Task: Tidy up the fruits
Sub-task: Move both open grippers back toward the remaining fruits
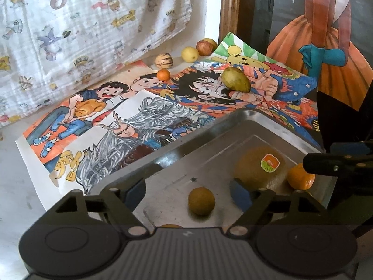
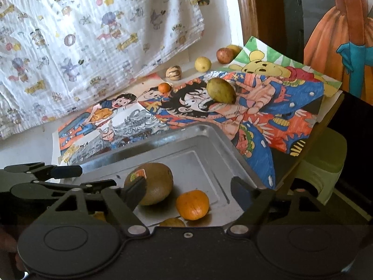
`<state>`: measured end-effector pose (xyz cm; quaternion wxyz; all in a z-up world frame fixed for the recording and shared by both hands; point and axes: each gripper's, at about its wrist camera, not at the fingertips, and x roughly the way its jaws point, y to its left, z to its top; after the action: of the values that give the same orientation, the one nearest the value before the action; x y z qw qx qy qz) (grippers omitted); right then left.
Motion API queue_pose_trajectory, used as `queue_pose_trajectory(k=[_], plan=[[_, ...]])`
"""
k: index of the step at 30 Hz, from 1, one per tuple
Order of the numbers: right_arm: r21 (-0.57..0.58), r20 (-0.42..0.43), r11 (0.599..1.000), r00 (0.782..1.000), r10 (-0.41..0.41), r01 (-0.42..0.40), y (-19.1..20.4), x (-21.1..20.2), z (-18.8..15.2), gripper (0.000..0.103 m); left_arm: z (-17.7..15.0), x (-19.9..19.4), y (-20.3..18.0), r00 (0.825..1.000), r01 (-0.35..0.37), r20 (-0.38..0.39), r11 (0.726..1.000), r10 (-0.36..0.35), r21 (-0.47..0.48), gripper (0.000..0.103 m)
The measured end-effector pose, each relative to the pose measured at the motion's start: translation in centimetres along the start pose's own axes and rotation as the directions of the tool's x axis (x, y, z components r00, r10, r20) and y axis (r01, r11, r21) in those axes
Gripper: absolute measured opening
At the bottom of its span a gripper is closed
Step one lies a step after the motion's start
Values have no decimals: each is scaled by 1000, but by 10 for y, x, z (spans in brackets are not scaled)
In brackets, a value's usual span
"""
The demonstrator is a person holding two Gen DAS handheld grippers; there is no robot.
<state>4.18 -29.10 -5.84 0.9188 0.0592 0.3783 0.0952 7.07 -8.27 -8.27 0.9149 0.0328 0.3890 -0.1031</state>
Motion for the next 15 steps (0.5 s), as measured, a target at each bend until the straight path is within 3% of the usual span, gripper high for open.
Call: queue_pose_trajectory(k=[6,15], plan=[[10,36,1000,999,12,-13,4,-11,4,98,3,-12,2,999,0,32,1000,0,-4,97],[14,102,1000,995,15,-16,13,-36,11,102,6,-30,9,997,-4,78,1000,6,-26,102]])
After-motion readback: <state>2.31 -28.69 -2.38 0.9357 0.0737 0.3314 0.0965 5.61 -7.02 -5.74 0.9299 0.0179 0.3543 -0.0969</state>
